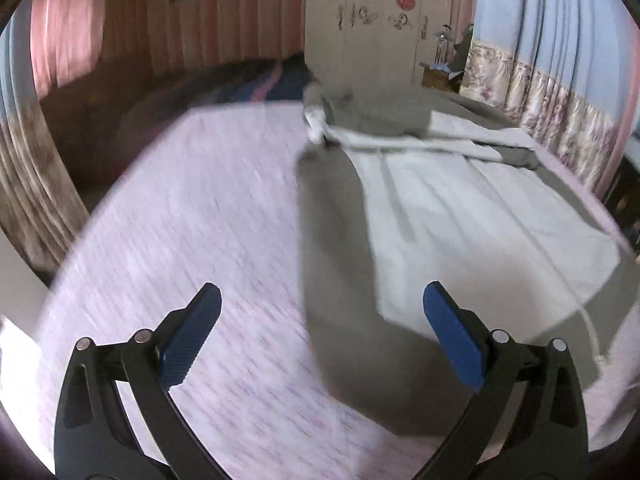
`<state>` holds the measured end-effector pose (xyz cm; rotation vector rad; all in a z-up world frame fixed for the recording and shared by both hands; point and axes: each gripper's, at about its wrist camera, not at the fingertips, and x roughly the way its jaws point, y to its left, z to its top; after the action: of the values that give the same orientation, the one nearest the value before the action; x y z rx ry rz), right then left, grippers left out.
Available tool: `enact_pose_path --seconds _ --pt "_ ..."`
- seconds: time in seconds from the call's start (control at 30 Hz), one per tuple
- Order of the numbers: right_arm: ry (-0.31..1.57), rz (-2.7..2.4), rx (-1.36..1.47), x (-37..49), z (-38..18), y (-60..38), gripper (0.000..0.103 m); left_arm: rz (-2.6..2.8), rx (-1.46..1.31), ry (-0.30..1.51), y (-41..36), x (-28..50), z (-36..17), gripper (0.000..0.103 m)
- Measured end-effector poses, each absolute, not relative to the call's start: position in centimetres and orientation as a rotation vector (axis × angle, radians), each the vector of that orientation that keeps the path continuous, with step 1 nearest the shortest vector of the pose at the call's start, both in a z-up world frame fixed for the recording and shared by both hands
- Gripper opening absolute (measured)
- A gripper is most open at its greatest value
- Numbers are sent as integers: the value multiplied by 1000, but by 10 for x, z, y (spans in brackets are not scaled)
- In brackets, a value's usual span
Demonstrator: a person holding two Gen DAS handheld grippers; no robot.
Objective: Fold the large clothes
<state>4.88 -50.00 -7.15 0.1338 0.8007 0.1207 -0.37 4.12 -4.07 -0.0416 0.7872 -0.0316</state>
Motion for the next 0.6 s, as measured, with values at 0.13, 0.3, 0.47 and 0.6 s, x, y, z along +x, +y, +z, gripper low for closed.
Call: enact_pose_path --seconds 0.13,0.3,0.47,0.6 --pt "848 191 125 44 -87 -481 100 -86 -90 855 26 3 -60 100" --pt "918 271 208 47 -107 -461 82 -129 -67 929 -1 14 -81 100" --pt "869 328 166 46 -96 -435 13 -175 -69 906 -8 18 -79 56" --pt "746 383 151 31 -49 -432 7 -244 -62 837 -3 12 -39 16"
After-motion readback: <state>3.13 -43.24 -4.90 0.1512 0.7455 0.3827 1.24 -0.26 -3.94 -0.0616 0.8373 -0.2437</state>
